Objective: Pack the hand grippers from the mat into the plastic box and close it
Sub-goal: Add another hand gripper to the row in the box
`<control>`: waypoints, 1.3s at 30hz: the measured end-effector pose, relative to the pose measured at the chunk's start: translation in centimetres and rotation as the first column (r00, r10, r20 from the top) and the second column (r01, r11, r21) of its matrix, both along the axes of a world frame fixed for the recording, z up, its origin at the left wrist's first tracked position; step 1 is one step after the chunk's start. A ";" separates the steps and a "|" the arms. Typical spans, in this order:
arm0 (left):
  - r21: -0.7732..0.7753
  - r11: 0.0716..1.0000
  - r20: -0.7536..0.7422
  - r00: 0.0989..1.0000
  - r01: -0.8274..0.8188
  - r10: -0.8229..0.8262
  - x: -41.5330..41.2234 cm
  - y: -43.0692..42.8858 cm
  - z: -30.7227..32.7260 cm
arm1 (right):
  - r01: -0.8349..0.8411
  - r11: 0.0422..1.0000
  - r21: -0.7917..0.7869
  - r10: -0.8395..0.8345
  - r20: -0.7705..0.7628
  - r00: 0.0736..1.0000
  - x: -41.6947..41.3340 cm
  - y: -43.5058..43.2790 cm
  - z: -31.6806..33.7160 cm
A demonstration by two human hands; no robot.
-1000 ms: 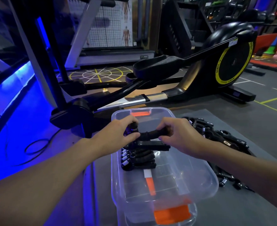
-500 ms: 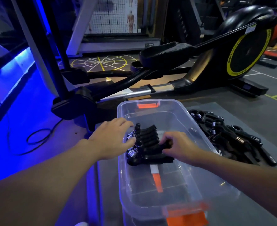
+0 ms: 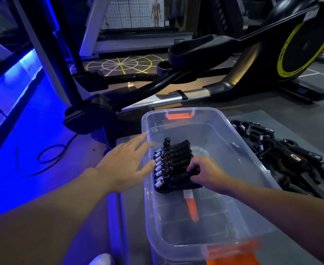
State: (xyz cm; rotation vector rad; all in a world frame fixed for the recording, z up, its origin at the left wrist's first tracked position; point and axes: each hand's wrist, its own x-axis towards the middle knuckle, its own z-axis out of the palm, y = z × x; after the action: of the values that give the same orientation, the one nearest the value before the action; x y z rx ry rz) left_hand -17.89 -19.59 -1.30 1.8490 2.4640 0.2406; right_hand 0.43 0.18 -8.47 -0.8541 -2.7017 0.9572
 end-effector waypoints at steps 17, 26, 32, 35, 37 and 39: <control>-0.026 1.000 -0.004 1.000 0.004 -0.004 0.6 0.2 0.1 | -0.112 0.977 0.183 0.087 0.139 0.986 0.9 0.9 -1.8; -0.033 0.999 0.026 1.000 -0.004 0.005 0.1 0.2 -0.5 | -0.131 0.974 0.186 0.103 0.155 0.983 0.8 1.4 -2.2; -0.018 1.000 0.037 0.999 0.000 0.000 0.2 0.2 -0.6 | -0.143 0.967 0.209 0.112 0.155 0.982 0.8 1.4 -2.5; -0.020 1.000 0.033 0.999 0.000 0.001 0.2 0.3 -0.6 | -0.139 0.966 0.218 0.107 0.153 0.982 0.8 1.4 -2.7; -0.019 1.000 0.040 0.999 0.001 0.000 0.1 0.3 -0.7 | -0.129 0.967 0.220 0.097 0.151 0.984 0.8 1.4 -2.7; -0.021 1.000 0.062 0.998 0.002 -0.001 -0.1 0.2 -0.6 | -0.122 0.969 0.217 0.090 0.148 0.985 0.8 1.4 -2.6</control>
State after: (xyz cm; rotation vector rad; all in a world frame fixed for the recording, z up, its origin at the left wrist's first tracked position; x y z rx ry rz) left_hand -17.97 -19.37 -1.91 1.8065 2.4147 0.2666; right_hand 1.21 1.54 -11.12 -0.7625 -2.9268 0.6121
